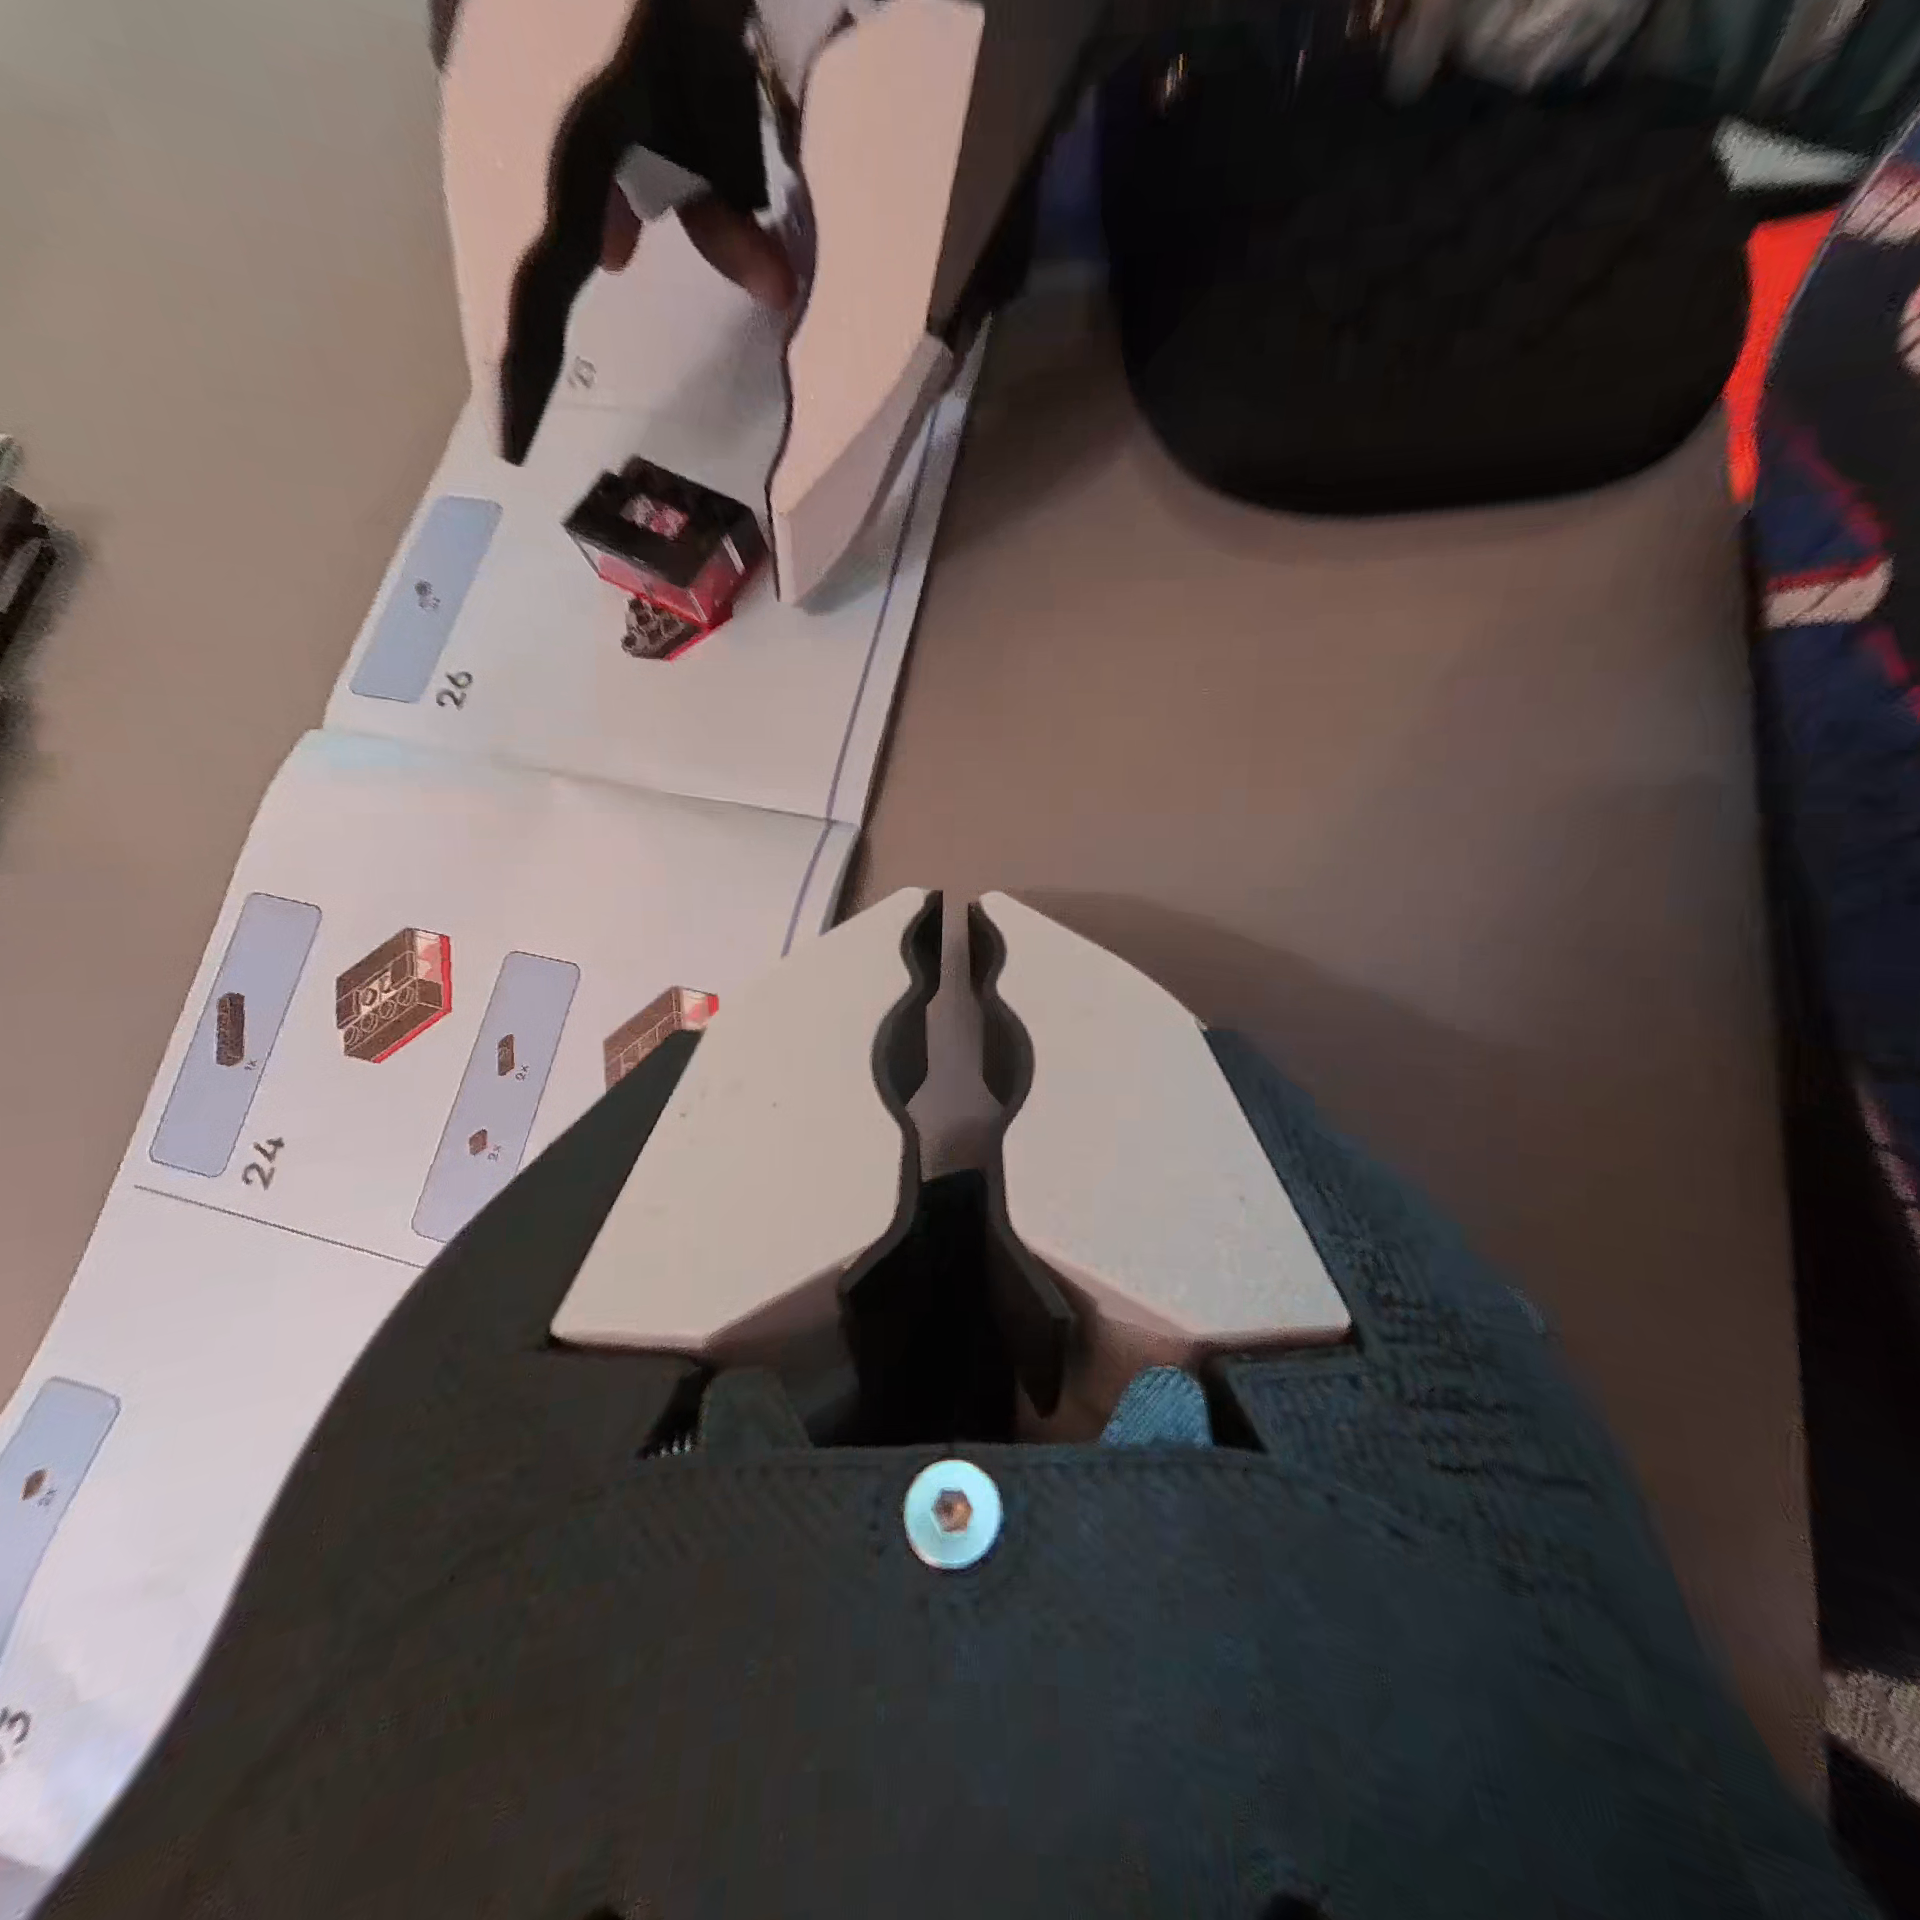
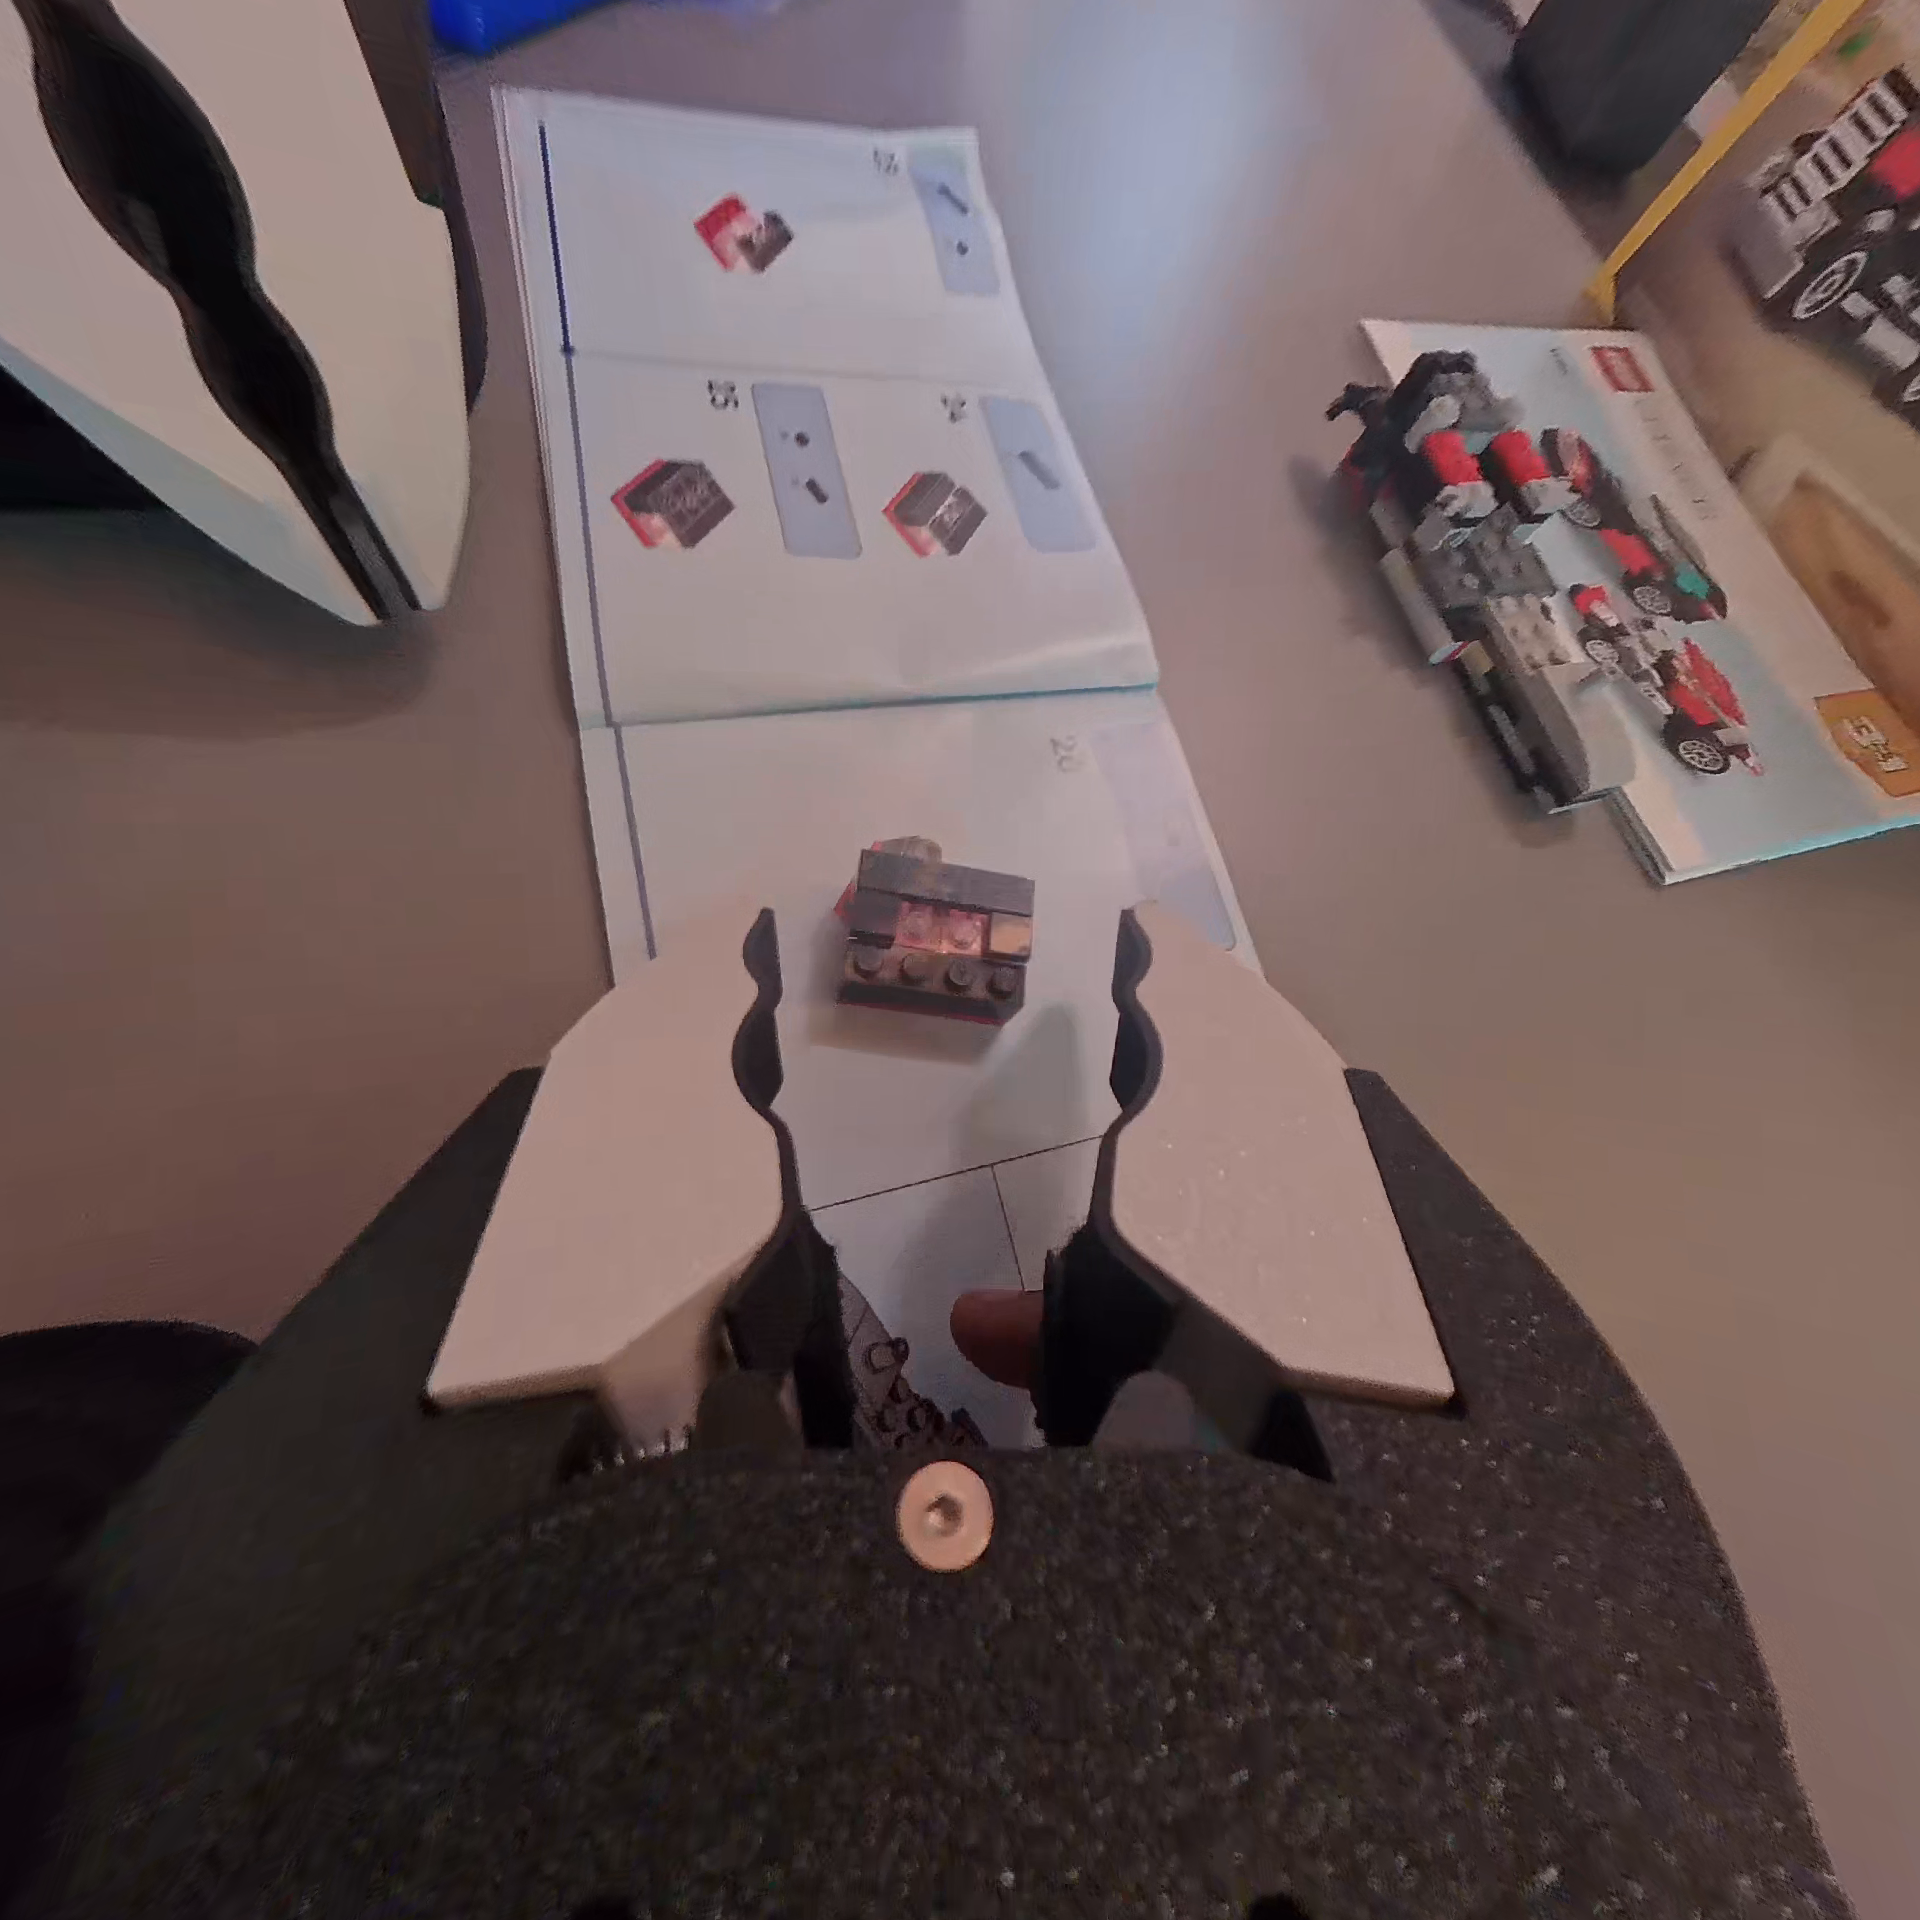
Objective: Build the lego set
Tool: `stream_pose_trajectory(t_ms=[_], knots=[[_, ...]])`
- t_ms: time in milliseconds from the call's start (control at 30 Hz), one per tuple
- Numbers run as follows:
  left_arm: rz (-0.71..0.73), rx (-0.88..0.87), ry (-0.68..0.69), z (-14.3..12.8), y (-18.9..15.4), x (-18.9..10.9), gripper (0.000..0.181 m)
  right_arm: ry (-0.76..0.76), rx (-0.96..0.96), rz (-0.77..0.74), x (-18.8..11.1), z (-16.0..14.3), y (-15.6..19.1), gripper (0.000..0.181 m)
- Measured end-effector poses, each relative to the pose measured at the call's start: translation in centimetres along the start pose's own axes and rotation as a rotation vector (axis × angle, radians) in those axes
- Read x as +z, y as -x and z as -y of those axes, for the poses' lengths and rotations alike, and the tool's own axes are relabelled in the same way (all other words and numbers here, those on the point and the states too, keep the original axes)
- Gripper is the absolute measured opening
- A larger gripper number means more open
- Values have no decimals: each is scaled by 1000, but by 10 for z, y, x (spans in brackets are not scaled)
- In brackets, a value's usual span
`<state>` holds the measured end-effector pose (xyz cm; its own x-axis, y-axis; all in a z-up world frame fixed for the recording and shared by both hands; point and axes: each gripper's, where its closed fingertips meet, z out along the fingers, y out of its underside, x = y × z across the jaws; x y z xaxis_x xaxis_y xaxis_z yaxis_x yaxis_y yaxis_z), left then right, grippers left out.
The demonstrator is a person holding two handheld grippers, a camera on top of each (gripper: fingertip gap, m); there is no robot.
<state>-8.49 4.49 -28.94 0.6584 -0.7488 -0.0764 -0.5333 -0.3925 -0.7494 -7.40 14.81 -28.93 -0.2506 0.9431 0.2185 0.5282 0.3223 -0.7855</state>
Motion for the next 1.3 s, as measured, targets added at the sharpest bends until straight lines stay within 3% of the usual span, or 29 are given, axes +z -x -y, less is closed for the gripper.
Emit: stream_pose_trajectory(t_ms=[100,1300], knots=[[21,40,61,-6,-1,5,6,14,-23,0,1,-1,2,58],[36,54,90,-10,0,7,6,28,-3,64,2,-3,8,44]])
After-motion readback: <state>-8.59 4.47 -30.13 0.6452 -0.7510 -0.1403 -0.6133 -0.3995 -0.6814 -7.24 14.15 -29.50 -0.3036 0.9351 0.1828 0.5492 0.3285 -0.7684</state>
